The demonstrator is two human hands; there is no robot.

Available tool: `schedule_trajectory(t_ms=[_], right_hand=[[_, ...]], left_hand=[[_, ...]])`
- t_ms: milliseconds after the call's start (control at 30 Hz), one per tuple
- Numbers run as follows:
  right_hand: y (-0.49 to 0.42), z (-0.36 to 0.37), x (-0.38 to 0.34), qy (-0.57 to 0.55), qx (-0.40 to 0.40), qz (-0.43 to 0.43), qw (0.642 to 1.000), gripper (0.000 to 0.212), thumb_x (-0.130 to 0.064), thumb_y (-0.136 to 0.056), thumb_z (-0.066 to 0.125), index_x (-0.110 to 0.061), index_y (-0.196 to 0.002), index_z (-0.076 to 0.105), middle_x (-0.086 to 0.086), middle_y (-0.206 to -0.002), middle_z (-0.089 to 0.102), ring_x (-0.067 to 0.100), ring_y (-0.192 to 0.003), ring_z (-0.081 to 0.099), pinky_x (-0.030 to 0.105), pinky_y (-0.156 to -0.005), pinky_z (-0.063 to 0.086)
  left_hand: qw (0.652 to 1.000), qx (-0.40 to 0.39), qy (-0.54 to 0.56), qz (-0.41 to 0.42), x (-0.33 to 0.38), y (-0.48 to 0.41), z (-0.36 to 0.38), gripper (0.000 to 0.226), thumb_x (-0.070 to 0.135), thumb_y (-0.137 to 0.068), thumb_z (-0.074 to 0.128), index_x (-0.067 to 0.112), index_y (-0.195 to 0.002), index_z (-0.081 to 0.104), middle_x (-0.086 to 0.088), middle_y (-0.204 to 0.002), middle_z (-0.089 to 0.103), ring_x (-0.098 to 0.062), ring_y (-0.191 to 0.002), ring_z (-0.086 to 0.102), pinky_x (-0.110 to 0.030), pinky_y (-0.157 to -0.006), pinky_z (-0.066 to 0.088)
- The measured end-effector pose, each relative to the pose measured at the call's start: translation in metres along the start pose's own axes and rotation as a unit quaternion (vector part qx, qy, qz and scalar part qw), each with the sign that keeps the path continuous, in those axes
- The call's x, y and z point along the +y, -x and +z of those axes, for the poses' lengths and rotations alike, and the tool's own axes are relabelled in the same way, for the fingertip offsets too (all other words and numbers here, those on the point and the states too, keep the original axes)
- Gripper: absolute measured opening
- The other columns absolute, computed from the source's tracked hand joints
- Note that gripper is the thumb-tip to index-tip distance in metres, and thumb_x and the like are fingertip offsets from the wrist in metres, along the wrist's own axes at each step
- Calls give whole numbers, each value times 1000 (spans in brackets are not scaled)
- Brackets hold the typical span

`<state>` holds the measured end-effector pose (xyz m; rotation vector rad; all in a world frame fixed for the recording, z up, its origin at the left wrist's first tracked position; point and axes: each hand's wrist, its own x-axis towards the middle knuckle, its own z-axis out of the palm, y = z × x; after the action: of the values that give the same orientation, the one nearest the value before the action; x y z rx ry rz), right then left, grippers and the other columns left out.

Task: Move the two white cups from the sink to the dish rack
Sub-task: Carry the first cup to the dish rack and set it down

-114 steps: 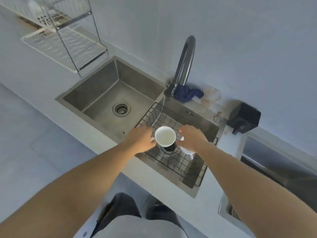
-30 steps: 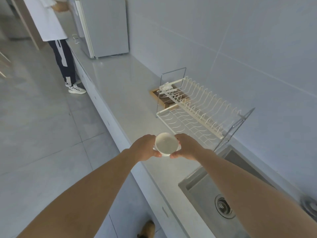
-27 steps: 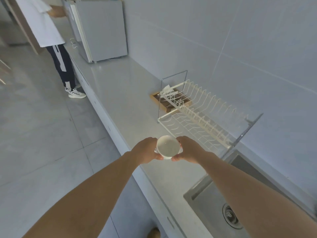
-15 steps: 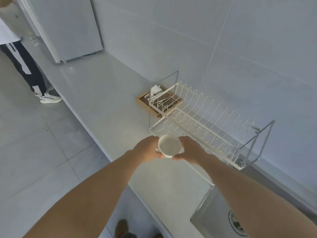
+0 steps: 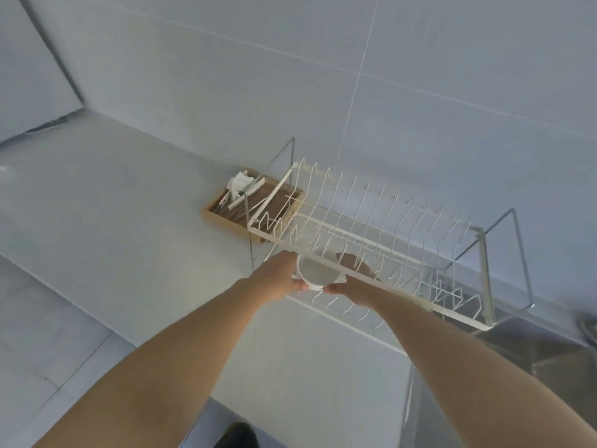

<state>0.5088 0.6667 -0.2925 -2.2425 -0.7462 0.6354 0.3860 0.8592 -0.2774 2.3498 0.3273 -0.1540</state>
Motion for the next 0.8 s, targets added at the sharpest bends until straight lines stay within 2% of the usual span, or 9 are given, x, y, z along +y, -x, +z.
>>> schedule_trajectory(t_ms=[100,167,267,300,400,533,633,700,800], right_hand=[[-12,1,-4,-16,-12,-20,1000,53,-25,-64,87,-39,-110,65,-7,-115,64,15,-111,62,30,-90,50],[-19,-1,-8,16,-27,-44,999,50,-31,-66,84,-35,-112,66,-4,-115,66,17,-110,62,40,-95,50],[-26,-3,-8,21,-32,-63,997,58,-25,-71,84,-34,-124,64,-9,-120,68,11,-113,62,36,-95,48],[-28,-2,-6,21,-36,-68,997,61,-23,-74,84,-32,-129,62,-6,-125,66,14,-118,60,36,-98,46],[-28,1,1,36,-11,-49,998,70,-33,-77,85,-31,-139,55,-2,-137,54,16,-126,52,34,-105,40],[-24,3,3,-2,6,-43,999,66,-27,-73,88,-37,-130,58,-10,-125,57,10,-119,54,19,-95,37],[-17,6,2,-23,31,26,999,76,-27,-69,91,-33,-136,54,-6,-128,52,12,-125,48,13,-90,29],[-8,9,2,-16,45,72,996,83,-33,-69,89,-29,-142,49,-6,-135,50,12,-129,45,9,-85,32],[11,10,-5,57,38,124,990,93,-51,-76,79,-31,-153,30,-5,-151,34,23,-140,35,39,-107,39]], left_hand=[[999,-11,27,14,-14,-12,-4,66,25,-81,83,35,-138,51,27,-107,66,12,-98,63,-20,-77,51],[999,-11,36,12,-20,-18,-6,63,27,-81,83,31,-137,54,29,-105,63,11,-99,63,-14,-76,45],[999,-9,37,8,-24,-27,-5,53,29,-83,81,21,-131,60,10,-116,69,-11,-111,67,-27,-86,51],[999,-9,40,8,-25,-28,-5,52,30,-84,80,21,-130,60,9,-116,69,-12,-110,66,-27,-86,51],[999,-9,31,15,-27,-30,-4,48,29,-85,79,21,-129,59,16,-105,62,-4,-98,60,-12,-72,40],[999,-3,14,29,-28,-29,-4,46,30,-85,79,25,-124,56,16,-109,58,-5,-100,58,-8,-71,39],[1000,4,7,19,-27,-24,-5,57,36,-80,83,17,-124,52,2,-122,59,-14,-110,63,-31,-89,52],[999,28,-16,21,-25,-16,-6,66,43,-76,83,17,-127,50,1,-124,56,-17,-113,60,-33,-93,50],[996,55,-60,31,-20,0,-6,85,51,-81,76,18,-144,31,-3,-141,45,-23,-133,44,-31,-102,37]])
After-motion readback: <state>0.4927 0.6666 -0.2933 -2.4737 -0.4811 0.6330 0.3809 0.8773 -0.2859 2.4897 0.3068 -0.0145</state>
